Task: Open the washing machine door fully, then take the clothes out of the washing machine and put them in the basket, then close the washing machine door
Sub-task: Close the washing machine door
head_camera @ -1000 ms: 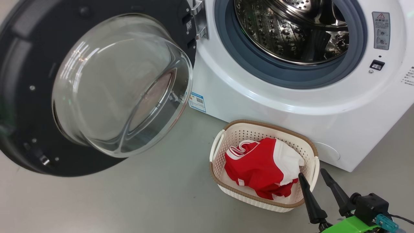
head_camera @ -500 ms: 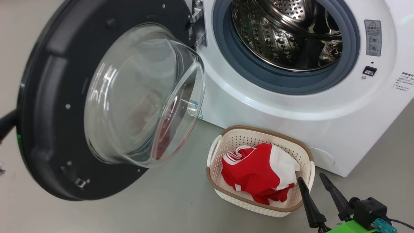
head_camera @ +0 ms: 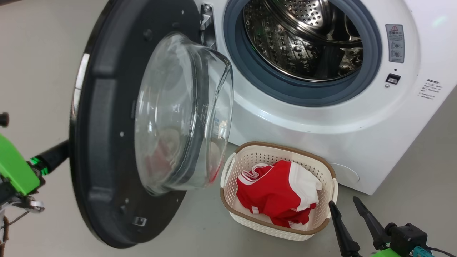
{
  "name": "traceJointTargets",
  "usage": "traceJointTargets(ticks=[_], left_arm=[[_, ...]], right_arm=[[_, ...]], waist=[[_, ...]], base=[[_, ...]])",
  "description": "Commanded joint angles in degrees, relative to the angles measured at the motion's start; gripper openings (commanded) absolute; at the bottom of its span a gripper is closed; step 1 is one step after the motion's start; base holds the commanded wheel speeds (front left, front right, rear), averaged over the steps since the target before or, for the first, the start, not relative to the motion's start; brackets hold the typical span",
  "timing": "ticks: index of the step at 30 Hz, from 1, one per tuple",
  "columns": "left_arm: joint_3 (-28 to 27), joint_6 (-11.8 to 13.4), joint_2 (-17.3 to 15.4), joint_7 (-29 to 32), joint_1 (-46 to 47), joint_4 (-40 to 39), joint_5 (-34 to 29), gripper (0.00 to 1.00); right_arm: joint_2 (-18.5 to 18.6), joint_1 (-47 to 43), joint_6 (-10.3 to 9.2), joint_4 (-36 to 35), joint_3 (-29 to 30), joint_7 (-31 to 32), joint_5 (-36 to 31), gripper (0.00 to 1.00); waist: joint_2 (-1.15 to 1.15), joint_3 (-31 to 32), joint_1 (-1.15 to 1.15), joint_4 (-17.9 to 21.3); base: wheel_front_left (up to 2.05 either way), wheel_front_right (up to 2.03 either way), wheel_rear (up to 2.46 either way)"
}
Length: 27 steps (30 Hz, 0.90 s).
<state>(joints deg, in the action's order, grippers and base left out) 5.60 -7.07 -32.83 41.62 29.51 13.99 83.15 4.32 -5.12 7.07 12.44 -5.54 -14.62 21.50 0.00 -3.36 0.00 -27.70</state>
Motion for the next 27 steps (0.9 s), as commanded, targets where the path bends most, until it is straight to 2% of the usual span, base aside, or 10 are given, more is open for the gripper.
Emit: traceJointTargets(ticks=[1,14,27], left_arm=[[-1.66,-0.42,-3.0,0.48,0.68,-3.55,1.06,0.0],[3.18,-0.42,-2.15,-1.59,-1.33,-14.77,3.23,0.0],[8.87,-0.42,0.34,-7.91,1.2,-19.77,1.71,0.0]], right_arm=[[0.23,0.68,0.42,-1.44,-1.0,-0.38,-0.38,1.0],[-0.12,0.63,0.42,-1.45,-1.35,-0.38,-0.37,1.0],[-0.3,1.14,0.42,-1.68,-1.19,-0.38,-0.42,1.0]], waist=[[0.0,0.24,0.0,0.45],[0.0,0.74,0.0,4.05],[0.0,-0.26,0.0,9.59]], base=[[0.0,0.0,0.0],[0.0,0.0,0.0],[0.0,0.0,0.0]])
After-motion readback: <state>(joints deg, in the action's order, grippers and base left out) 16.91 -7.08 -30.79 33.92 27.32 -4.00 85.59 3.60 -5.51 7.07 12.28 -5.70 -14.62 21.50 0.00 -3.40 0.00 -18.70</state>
